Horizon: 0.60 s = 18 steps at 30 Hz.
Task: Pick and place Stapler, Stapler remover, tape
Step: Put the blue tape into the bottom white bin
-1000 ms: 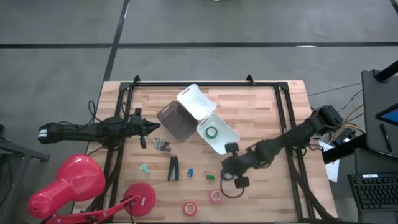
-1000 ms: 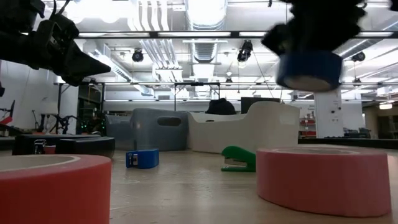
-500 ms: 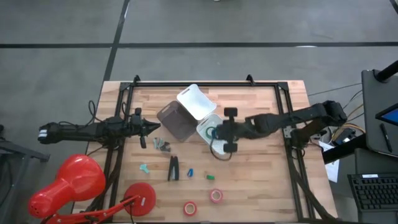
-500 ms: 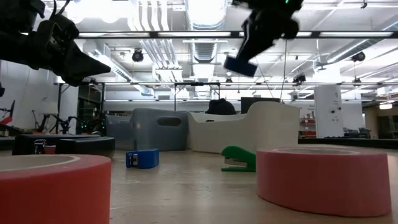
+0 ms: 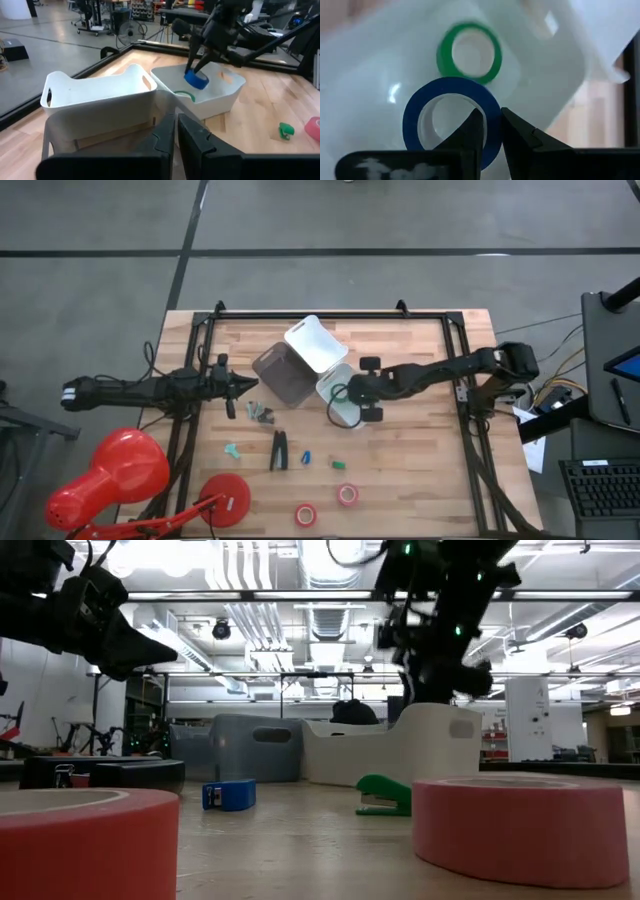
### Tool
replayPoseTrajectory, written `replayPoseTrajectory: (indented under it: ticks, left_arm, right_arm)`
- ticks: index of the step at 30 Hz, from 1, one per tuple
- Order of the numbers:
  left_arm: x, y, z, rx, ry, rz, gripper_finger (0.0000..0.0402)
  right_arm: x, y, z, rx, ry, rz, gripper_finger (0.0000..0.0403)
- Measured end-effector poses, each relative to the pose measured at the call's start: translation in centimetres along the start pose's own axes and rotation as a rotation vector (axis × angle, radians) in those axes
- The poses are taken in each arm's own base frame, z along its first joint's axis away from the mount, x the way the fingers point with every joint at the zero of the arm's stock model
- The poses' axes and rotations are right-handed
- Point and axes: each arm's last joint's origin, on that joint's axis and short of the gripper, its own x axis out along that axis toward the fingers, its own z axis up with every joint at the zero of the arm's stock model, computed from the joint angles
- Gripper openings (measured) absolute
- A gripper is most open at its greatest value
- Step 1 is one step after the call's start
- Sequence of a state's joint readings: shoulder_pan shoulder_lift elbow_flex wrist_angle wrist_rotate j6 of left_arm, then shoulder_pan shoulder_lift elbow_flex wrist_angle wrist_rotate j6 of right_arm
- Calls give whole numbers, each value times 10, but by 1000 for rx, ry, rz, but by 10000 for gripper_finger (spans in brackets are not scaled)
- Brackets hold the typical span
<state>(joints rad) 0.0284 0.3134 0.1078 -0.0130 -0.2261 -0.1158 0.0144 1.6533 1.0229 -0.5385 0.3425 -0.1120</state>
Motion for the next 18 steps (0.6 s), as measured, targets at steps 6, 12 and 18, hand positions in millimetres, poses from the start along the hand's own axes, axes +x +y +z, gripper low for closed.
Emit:
replayPoseTrajectory:
  ticks: [6, 12, 18]
  left_arm:
    - [0, 0, -1, 1, 7, 1, 24]
    - [0, 0, -1, 2, 7, 1, 24]
    - [0, 0, -1, 2, 7, 1, 25]
  right_arm:
    - [15, 7, -3, -23, 45, 33, 54]
    - [18, 10, -2, -42, 50, 87, 54]
    - [17, 9, -2, -45, 46, 90, 55]
